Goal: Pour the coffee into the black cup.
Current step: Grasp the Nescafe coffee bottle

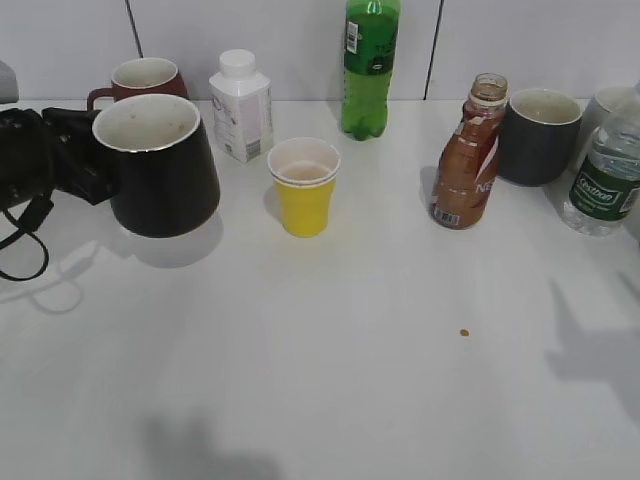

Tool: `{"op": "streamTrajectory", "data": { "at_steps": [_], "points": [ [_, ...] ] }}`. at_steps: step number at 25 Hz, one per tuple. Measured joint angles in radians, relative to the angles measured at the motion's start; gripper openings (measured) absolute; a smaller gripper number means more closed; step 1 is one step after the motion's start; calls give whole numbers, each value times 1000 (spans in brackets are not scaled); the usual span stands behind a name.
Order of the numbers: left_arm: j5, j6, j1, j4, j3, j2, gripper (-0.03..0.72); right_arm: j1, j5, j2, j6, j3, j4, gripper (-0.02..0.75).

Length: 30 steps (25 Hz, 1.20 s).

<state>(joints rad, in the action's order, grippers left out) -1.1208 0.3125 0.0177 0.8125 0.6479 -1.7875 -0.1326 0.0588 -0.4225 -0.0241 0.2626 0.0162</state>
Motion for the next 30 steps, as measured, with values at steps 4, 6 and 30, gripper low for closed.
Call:
{"op": "streamTrajectory", "data": {
  "at_steps": [4, 6, 30],
  "points": [
    [0, 0, 0, 0, 0, 0, 55, 0, 144, -103, 0, -83, -16, 588],
    [0, 0, 0, 0, 0, 0, 55, 0, 177, -168, 9, -87, -64, 588],
    [2, 0, 0, 1, 0, 0, 54, 0, 627, -1044, 446, 184, -675, 664]
  ]
}}
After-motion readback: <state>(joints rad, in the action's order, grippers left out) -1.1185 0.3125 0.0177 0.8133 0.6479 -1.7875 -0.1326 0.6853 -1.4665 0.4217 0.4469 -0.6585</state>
